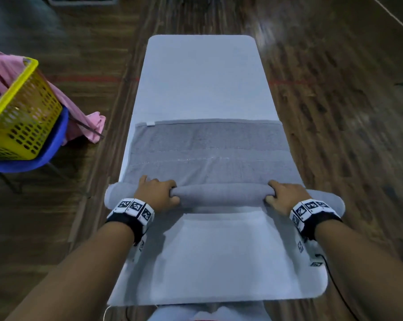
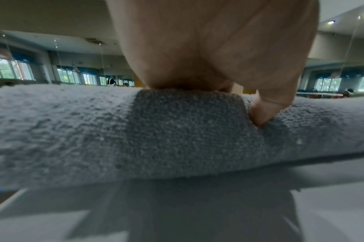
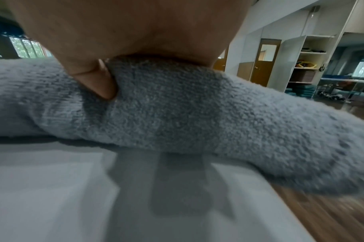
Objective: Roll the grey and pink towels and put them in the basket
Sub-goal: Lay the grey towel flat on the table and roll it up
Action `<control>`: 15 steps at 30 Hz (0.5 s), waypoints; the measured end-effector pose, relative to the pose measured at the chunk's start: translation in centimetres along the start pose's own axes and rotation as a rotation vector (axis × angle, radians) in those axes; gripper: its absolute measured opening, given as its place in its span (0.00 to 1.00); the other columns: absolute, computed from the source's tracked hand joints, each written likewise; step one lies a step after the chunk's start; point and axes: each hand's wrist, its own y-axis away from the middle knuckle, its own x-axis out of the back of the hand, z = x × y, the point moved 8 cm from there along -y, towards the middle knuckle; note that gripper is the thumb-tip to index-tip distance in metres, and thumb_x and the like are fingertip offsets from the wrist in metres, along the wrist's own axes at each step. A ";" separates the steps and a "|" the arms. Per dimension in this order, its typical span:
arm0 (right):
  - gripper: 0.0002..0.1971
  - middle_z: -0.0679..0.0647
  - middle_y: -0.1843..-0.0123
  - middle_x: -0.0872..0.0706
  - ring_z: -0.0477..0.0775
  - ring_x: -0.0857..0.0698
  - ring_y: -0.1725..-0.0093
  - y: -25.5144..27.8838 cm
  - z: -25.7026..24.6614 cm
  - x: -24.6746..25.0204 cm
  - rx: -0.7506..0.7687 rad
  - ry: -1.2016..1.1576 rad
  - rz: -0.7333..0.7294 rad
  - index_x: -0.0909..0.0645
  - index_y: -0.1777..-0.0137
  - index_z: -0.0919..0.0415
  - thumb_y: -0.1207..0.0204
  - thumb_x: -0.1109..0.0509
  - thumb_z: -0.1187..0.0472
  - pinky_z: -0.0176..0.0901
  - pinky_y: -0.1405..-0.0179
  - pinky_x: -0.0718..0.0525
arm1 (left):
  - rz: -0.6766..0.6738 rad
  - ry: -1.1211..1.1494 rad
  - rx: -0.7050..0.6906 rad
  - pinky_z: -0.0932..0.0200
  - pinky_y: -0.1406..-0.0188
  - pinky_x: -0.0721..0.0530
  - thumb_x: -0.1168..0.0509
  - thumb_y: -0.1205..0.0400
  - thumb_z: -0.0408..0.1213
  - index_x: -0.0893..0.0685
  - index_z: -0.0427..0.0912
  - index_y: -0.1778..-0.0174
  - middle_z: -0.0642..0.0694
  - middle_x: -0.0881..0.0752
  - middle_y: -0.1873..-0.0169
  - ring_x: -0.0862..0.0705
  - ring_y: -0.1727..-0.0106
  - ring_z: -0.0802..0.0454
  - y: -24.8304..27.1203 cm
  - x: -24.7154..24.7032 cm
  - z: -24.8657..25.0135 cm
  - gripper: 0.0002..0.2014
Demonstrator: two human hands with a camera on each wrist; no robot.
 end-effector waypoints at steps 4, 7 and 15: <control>0.23 0.58 0.37 0.18 0.64 0.19 0.40 0.5 1.1 1.4 -0.073 -0.019 0.207 0.24 0.33 0.53 0.27 0.34 0.46 0.54 0.39 0.25 | 0.304 0.046 -0.080 0.42 0.32 0.30 0.33 0.26 0.41 0.21 0.49 0.28 0.41 0.17 0.36 0.22 0.35 0.37 0.5 2.6 -0.3 0.28; 0.22 0.64 0.37 0.19 0.68 0.21 0.41 2.2 0.1 1.1 -0.050 0.004 0.397 0.20 0.37 0.62 0.25 0.36 0.49 0.59 0.42 0.23 | 0.450 -0.010 -0.108 0.38 0.37 0.26 0.34 0.26 0.39 0.14 0.48 0.39 0.42 0.13 0.44 0.18 0.42 0.37 2.1 1.8 0.3 0.18; 0.30 0.61 0.31 0.20 0.65 0.23 0.33 1.4 0.0 -2.1 -0.034 0.011 0.191 0.26 0.27 0.60 0.30 0.29 0.51 0.59 0.31 0.31 | 0.159 -0.056 -0.025 0.33 0.21 0.48 0.35 0.22 0.48 0.25 0.56 0.27 0.52 0.20 0.30 0.28 0.26 0.45 1.0 -1.8 -0.1 0.25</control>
